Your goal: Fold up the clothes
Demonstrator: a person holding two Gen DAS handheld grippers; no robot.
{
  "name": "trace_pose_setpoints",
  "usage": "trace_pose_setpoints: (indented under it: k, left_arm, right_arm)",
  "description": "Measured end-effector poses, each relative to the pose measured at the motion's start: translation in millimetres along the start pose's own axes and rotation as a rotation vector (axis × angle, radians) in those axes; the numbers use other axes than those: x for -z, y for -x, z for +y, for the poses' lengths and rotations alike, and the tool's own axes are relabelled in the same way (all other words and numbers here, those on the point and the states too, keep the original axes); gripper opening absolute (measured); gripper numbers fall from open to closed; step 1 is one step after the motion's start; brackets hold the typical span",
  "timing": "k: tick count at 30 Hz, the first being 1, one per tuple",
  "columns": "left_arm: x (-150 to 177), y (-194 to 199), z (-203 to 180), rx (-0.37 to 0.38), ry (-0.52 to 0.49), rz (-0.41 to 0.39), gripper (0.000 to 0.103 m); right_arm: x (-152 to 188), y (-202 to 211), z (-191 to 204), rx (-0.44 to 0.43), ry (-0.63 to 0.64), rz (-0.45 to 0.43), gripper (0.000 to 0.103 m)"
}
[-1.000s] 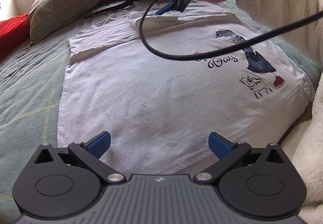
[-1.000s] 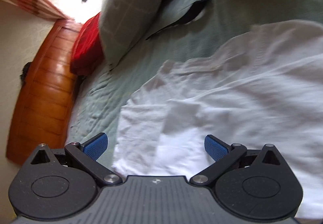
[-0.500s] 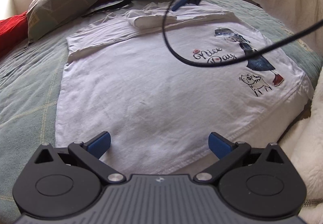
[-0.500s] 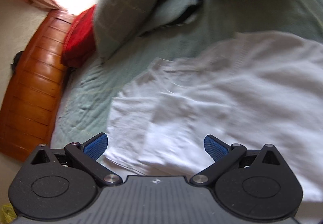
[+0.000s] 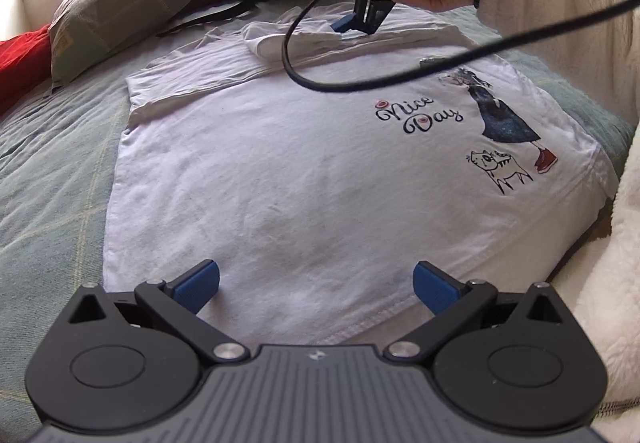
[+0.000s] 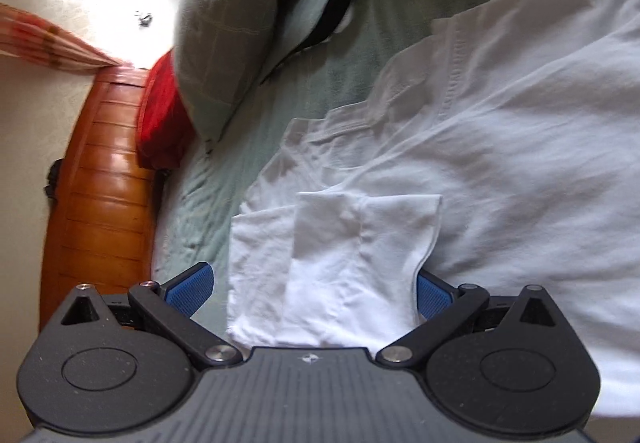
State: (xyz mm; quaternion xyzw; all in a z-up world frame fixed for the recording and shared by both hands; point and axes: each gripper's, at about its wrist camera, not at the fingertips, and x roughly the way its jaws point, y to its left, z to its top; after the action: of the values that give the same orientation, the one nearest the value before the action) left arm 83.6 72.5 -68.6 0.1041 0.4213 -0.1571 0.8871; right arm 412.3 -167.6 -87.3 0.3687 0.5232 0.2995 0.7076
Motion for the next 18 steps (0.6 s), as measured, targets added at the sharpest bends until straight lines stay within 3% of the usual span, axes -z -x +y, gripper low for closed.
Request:
trace_pose_setpoints:
  k: [4,11,18]
  left_arm:
    - [-3.5,0.7,2.7,-0.016,0.000,-0.006,0.102]
    - [-6.1,3.0,6.0,-0.020,0.001,-0.018,0.102]
    - [-5.8,6.3,13.3,-0.047,0.024,-0.020,0.102]
  right_arm:
    - [4.1,-8.9,19.0,-0.114,0.047,0.025,0.103]
    - [2.7,-40.0,40.1,-0.096,0.096,0.059,0.103]
    - [4.0,-72.0,90.9,-0.220,0.177,0.112,0.103]
